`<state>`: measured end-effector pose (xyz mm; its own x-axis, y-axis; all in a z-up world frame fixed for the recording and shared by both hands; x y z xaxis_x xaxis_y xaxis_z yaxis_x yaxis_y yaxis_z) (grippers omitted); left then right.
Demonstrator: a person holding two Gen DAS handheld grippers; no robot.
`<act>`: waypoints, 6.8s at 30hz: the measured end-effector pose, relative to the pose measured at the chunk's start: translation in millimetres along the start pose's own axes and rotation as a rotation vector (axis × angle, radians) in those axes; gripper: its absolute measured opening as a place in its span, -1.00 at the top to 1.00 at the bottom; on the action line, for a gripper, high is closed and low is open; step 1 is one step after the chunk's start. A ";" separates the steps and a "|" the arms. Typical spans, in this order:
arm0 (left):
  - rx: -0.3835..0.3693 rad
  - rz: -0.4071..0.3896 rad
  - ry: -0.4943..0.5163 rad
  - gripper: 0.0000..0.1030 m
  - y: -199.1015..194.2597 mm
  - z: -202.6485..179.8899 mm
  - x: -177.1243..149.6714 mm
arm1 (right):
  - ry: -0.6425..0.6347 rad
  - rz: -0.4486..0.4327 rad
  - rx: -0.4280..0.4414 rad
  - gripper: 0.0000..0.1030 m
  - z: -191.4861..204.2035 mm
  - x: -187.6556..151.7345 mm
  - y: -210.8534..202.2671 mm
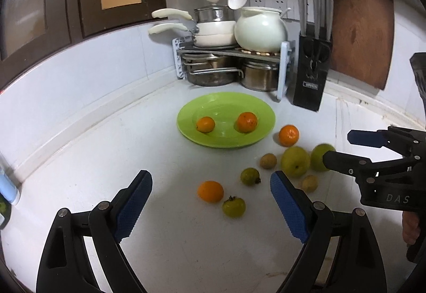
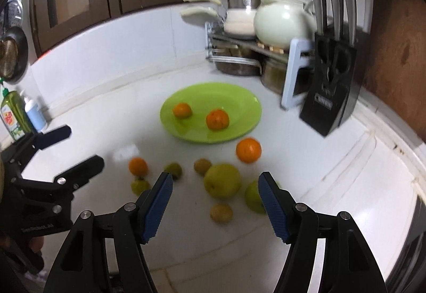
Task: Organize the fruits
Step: 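Lift both tools off the plate and move them back toward the loose fruit, then grasp a green tomato with the left tool while the right tool grasps a small brown pear, then carry the green tomato and the brown pear over the green plate with both tools, then lower both fruits onto the plate and open both tools, then withdraw both tools from the plate toward the remaining fruit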
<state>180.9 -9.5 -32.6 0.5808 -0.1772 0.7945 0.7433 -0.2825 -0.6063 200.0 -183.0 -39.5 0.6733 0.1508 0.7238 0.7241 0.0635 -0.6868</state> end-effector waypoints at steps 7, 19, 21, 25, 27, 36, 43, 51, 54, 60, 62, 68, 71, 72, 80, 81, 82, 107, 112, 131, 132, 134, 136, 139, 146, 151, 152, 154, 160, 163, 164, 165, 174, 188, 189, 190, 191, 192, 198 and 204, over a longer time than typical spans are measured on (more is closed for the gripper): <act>-0.023 0.056 0.044 -0.74 16.2 -7.3 -19.8 | 0.001 0.082 0.005 -0.31 0.5 -24.2 16.6; -0.114 0.193 -0.015 -0.39 60.0 -3.5 -37.4 | 0.004 0.169 0.005 -0.26 2.0 -40.5 44.9; -0.132 0.210 -0.021 -0.31 66.2 -4.6 -38.2 | 0.011 0.186 0.017 -0.21 1.8 -41.5 50.2; -0.142 0.231 -0.025 -0.22 75.2 -4.0 -38.7 | 0.021 0.211 0.032 -0.13 1.0 -42.8 58.7; -0.146 0.241 -0.028 -0.15 80.0 -3.4 -38.9 | 0.022 0.220 0.032 -0.08 0.6 -43.1 62.5; -0.166 0.266 -0.036 0.09 91.3 -1.3 -38.6 | 0.029 0.242 0.049 0.13 1.4 -41.7 73.3; -0.169 0.275 -0.036 0.40 94.7 -0.2 -39.2 | 0.012 0.245 0.055 0.30 3.9 -38.8 78.7; -0.165 0.266 -0.036 0.41 92.7 -0.3 -39.6 | 0.004 0.245 0.051 0.40 4.6 -40.1 77.9; -0.165 0.258 -0.031 0.41 90.7 -1.1 -39.0 | 0.004 0.246 0.054 0.40 5.4 -40.6 76.8; -0.169 0.242 -0.023 0.42 85.4 -3.4 -36.5 | 0.003 0.235 0.059 0.40 5.9 -38.7 71.1; -0.169 0.233 -0.019 0.42 82.6 -4.1 -35.2 | 0.003 0.228 0.062 0.40 5.8 -37.1 68.9; -0.170 0.199 -0.009 0.42 71.0 -4.3 -27.3 | 0.003 0.194 0.076 0.40 7.7 -28.3 58.5; -0.172 0.180 -0.010 0.42 66.5 -2.8 -20.2 | 0.006 0.171 0.091 0.40 9.2 -20.0 53.4; -0.171 0.171 -0.009 0.42 64.4 -2.4 -17.5 | 0.006 0.163 0.093 0.40 9.9 -17.6 52.1; -0.134 0.124 0.022 0.42 56.3 1.2 4.4 | -0.020 0.084 0.098 0.40 14.5 7.3 44.4; -0.135 0.119 0.025 0.42 56.3 2.2 7.2 | -0.023 0.076 0.096 0.40 14.4 11.6 44.9; -0.132 0.115 0.031 0.42 56.3 3.4 10.6 | -0.024 0.068 0.099 0.40 14.1 16.0 45.5; -0.131 0.098 0.054 0.42 104.2 58.8 105.3 | -0.129 -0.031 0.079 0.40 21.2 123.5 88.3; -0.140 0.132 0.047 0.42 129.8 68.2 114.6 | -0.162 0.006 0.064 0.40 22.6 137.3 113.3; -0.183 0.272 0.039 0.42 218.6 80.3 118.9 | -0.198 0.175 0.062 0.40 12.9 146.5 202.5; -0.186 0.278 0.041 0.42 222.7 80.8 118.2 | -0.200 0.185 0.060 0.40 12.4 146.0 207.2; -0.189 0.286 0.039 0.42 228.3 81.6 117.1 | -0.198 0.197 0.065 0.40 12.5 145.6 211.4; -0.192 0.290 0.036 0.42 232.8 82.6 116.7 | -0.198 0.210 0.064 0.40 12.2 145.4 217.4; -0.196 0.300 0.033 0.42 240.4 83.3 116.3 | -0.197 0.225 0.064 0.40 11.8 144.3 223.9; -0.182 0.297 0.033 0.21 243.8 83.3 116.9 | -0.205 0.233 0.062 0.38 13.9 142.2 229.8; -0.161 0.279 0.028 0.09 232.5 85.9 116.7 | -0.189 0.225 0.056 0.17 11.7 141.2 223.9; -0.153 0.277 0.031 0.08 230.0 85.9 117.0 | -0.189 0.220 0.051 0.17 11.8 141.3 221.7; -0.149 0.260 0.034 0.03 220.7 85.2 117.7 | -0.187 0.205 0.049 0.17 11.8 141.0 214.0; -0.104 0.191 0.079 0.03 185.2 77.1 121.1 | -0.181 0.150 0.055 0.17 14.4 143.3 181.9; -0.091 0.155 0.089 0.02 163.4 74.7 124.0 | -0.182 0.119 0.062 0.17 16.2 144.8 165.0; -0.089 0.148 0.090 0.02 158.5 74.1 125.0 | -0.182 0.105 0.061 0.17 17.0 145.3 159.0; -0.085 0.134 0.091 0.00 150.0 73.3 125.8 | -0.183 0.087 0.061 0.17 18.2 145.9 150.5; -0.091 0.050 0.090 -0.07 92.0 67.7 122.8 | -0.194 -0.018 0.083 0.17 30.1 142.3 95.3; -0.089 -0.010 0.115 -0.21 32.1 53.1 92.7 | -0.175 -0.137 0.084 0.17 42.2 113.7 32.5; -0.088 -0.011 0.116 -0.22 29.6 52.3 90.4 | -0.179 -0.144 0.083 0.17 43.5 111.0 29.0; -0.091 -0.011 0.116 -0.24 26.8 51.0 87.1 | -0.183 -0.149 0.083 0.17 44.8 108.5 26.1; -0.092 -0.010 0.115 -0.24 25.1 50.4 84.5 | -0.188 -0.156 0.083 0.17 46.1 105.6 22.8; -0.092 -0.010 0.114 -0.24 23.0 49.7 81.9 | -0.193 -0.162 0.083 0.17 47.6 102.6 19.7; -0.085 -0.006 0.083 -0.25 15.7 47.2 59.2 | -0.194 -0.153 0.102 0.17 53.2 82.4 13.8; -0.072 0.003 0.075 -0.25 15.0 46.4 37.8 | -0.187 -0.117 0.109 0.17 56.1 60.7 20.5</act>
<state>229.4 23.3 -13.2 0.5542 -0.2471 0.7948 0.7146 -0.3485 -0.6066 247.3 -117.2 -13.3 0.5393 0.3160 0.7806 0.7681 0.1954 -0.6098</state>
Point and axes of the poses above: each gripper's, at about its wrist camera, not at the fingertips, and y roughly the way its jaws point, z to its left, x to its top, the point moved 3 cm from there along y, roughly the way its jaws point, and after that the axes turned 10 degrees about -x, right-handed, at the moved point
